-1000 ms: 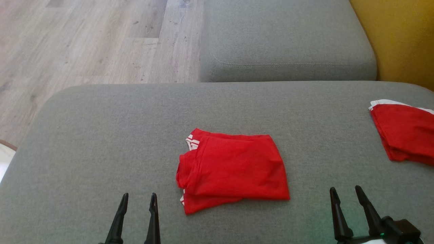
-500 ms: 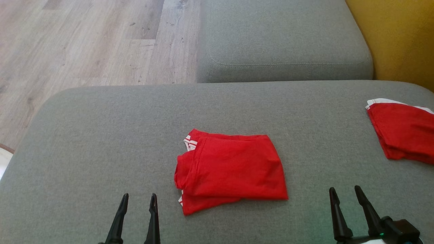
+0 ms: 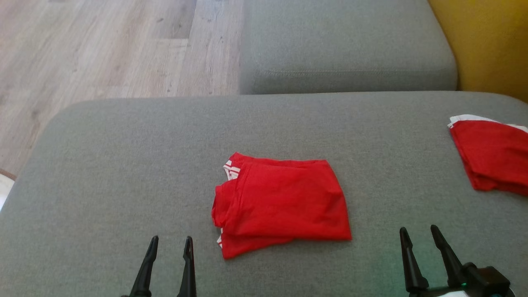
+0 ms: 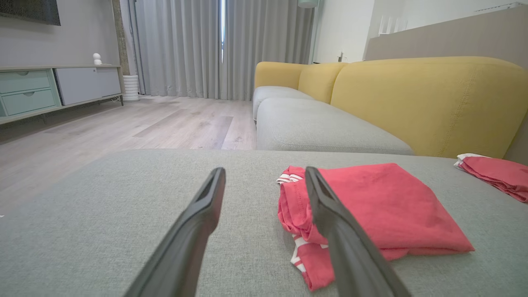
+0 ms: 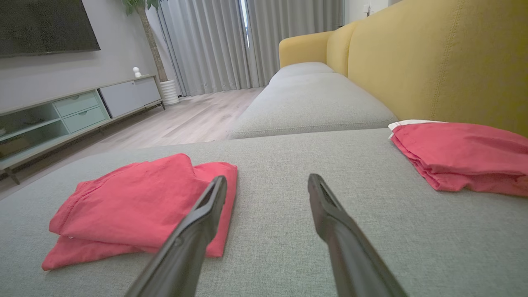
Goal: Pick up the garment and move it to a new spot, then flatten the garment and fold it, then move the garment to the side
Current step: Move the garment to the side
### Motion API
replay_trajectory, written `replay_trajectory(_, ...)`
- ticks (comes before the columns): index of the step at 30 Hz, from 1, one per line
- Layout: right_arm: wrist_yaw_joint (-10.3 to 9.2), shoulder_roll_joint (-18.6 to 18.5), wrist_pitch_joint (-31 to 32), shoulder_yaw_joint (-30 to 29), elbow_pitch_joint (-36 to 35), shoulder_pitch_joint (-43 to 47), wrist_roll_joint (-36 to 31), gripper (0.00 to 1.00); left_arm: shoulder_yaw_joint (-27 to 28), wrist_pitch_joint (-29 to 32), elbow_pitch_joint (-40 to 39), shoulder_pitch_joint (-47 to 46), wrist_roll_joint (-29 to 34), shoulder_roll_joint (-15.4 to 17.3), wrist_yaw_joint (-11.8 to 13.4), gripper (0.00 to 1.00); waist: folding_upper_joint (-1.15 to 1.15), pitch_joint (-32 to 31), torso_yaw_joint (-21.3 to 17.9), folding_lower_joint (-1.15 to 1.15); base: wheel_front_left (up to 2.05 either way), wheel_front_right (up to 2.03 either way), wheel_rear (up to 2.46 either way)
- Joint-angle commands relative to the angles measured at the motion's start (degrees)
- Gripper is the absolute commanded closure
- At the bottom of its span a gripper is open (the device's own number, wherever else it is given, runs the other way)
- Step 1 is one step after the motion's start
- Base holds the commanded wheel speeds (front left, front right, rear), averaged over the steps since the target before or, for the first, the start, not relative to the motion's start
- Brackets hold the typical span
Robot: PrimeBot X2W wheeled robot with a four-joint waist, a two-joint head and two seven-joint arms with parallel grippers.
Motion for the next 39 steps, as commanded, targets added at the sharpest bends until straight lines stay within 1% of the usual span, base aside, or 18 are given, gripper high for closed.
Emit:
replay_trajectory(1, 0.39, -1.0, -0.6, 1.2, -2.0, -1.9, -0.5, 0.0, 1.2, -0.5, -1.5, -3.3, 0.3, -0.4, -0.1, 0.0, 0.0, 0.7, 0.2, 0.0, 0.0, 0.0, 0.0)
replay_trajectory(6, 0.39, -1.4, -0.6, 1.8, -0.2, -3.9, -0.5, 0.0, 0.5, -0.5, -1.4, -3.7, -0.1, -0.4, 0.0, 0.0, 0.0, 2.9, 0.6, 0.0, 0.0, 0.0, 0.0)
replay_trajectory(13, 0.39, -3.0, -0.3, 6.4, 7.4, -11.0, 0.7, 0.0, -0.7, -0.5, -1.0, -5.1, -0.2, -0.5, -0.1, 0.0, 0.0, 5.8, 1.0, 0.0, 0.0, 0.0, 0.0)
replay_trajectory(18, 0.39, -2.7, 4.1, 7.7, 13.2, -17.9, 3.7, 0.0, -1.3, -0.5, -0.9, -7.0, -0.3, -0.5, 0.0, 0.0, 0.0, 8.4, 1.4, 0.0, 0.0, 0.0, 0.0)
replay_trajectory(21, 0.39, -2.2, 7.2, 8.2, 16.0, -21.6, 6.7, 0.0, -2.0, -0.5, -0.7, -8.1, -0.6, -0.5, 0.1, 0.0, 0.0, 10.0, 1.8, 0.0, 0.0, 0.0, 0.0)
replay_trajectory(25, 0.39, -1.0, 9.7, 8.2, 20.2, -26.1, 11.0, 0.0, -3.0, -0.5, -0.3, -9.5, -0.9, -0.5, 0.2, 0.0, 0.0, 11.6, 2.4, 0.0, 0.0, 0.0, 0.0)
replay_trajectory(31, 0.39, 0.1, 14.4, 12.9, 25.9, -30.3, 16.3, 0.0, -3.9, -0.5, 0.2, -11.0, -1.2, -0.5, 0.2, 0.0, 0.0, 13.1, 3.4, 0.0, 0.0, 0.0, 0.0)
replay_trajectory(32, 0.39, 0.2, 15.1, 13.9, 26.4, -30.7, 17.1, 0.4, -3.9, -0.5, 0.3, -11.2, -1.3, -0.5, 0.3, 0.0, 0.0, 13.3, 3.6, 0.0, 0.0, 0.0, 0.0)
replay_trajectory(33, 0.39, 0.2, 15.3, 14.5, 26.6, -31.0, 18.0, 0.93, -4.0, -0.5, 0.3, -11.3, -1.4, -0.5, 0.4, 0.0, 0.0, 13.5, 3.7, 0.0, 0.0, 0.0, 0.0)
replay_trajectory(34, 0.39, 0.2, 15.2, 14.8, 26.7, -31.2, 19.2, 1.0, -4.0, -0.5, 0.3, -11.5, -1.5, -0.5, 0.4, 0.0, 0.0, 13.7, 3.7, 0.0, 0.0, 0.0, 0.0)
replay_trajectory(36, 0.39, -0.4, 14.2, 14.9, 26.4, -31.9, 20.8, 1.0, -4.0, -0.5, 0.2, -11.7, -1.7, -0.5, 0.7, 0.0, 0.0, 14.1, 3.5, 0.0, 0.0, 0.0, 0.0)
replay_trajectory(39, 0.39, -2.5, 12.4, 14.4, 25.6, -33.8, 20.6, 1.0, -3.7, -0.5, -0.2, -11.8, -2.0, -0.5, 1.0, 0.0, 0.0, 15.1, 2.6, 0.0, 0.0, 0.0, 0.0)
